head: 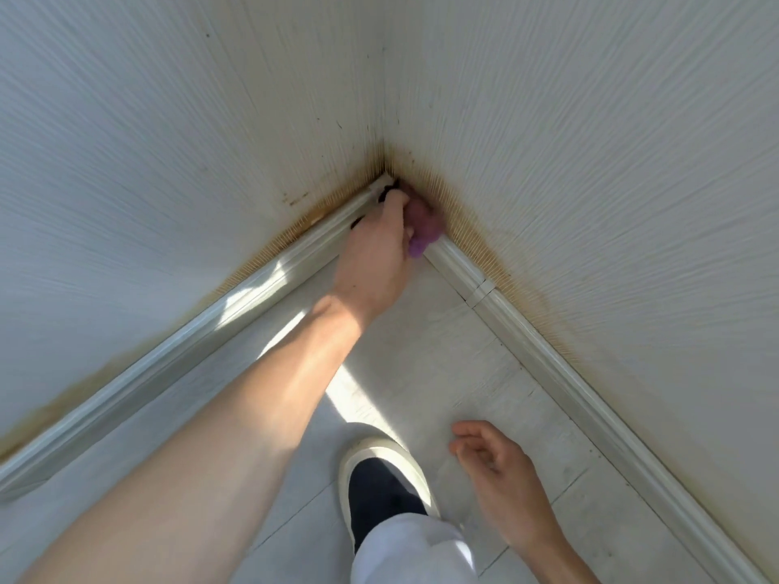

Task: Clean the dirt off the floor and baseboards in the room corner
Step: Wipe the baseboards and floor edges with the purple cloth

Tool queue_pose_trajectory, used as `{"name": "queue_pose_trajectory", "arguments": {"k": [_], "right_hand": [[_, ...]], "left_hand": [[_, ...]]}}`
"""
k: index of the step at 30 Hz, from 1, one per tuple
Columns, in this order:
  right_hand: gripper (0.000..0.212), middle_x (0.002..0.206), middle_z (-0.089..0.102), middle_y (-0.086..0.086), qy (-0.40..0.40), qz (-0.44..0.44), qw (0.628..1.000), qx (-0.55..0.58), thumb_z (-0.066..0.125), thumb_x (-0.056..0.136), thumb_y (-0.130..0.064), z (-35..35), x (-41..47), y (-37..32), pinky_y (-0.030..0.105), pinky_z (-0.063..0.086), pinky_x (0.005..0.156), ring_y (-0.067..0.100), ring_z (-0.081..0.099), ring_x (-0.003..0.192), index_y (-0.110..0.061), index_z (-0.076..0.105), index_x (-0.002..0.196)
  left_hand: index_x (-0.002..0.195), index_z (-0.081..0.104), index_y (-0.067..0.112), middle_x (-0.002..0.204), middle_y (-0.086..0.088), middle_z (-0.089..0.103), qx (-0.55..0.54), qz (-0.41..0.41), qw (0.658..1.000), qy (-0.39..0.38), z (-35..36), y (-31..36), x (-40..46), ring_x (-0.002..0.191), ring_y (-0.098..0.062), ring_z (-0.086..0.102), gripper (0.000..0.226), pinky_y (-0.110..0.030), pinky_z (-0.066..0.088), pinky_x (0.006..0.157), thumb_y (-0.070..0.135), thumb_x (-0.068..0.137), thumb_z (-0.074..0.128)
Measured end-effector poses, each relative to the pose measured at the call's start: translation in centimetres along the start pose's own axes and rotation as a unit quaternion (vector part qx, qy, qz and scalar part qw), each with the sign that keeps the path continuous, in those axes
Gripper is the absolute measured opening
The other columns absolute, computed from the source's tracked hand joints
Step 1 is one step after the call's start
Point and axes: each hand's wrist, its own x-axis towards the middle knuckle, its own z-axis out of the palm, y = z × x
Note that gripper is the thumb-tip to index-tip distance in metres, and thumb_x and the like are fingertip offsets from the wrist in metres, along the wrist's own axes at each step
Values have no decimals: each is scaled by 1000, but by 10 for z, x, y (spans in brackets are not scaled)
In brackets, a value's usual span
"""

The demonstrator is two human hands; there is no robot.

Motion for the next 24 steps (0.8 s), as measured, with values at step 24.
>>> {"name": "queue_pose_trajectory", "arguments": {"k": [24], "right_hand": [[16, 97, 76, -11, -2, -19, 1000, 3, 64, 99, -21, 1, 10, -15, 23, 53, 91, 1, 68, 96, -34, 72, 105]], "left_hand": [[121, 56, 9, 92, -6, 73, -19, 22, 999, 13, 8, -4, -13, 79, -30, 68, 30, -40, 52, 67, -1, 92, 54]]}}
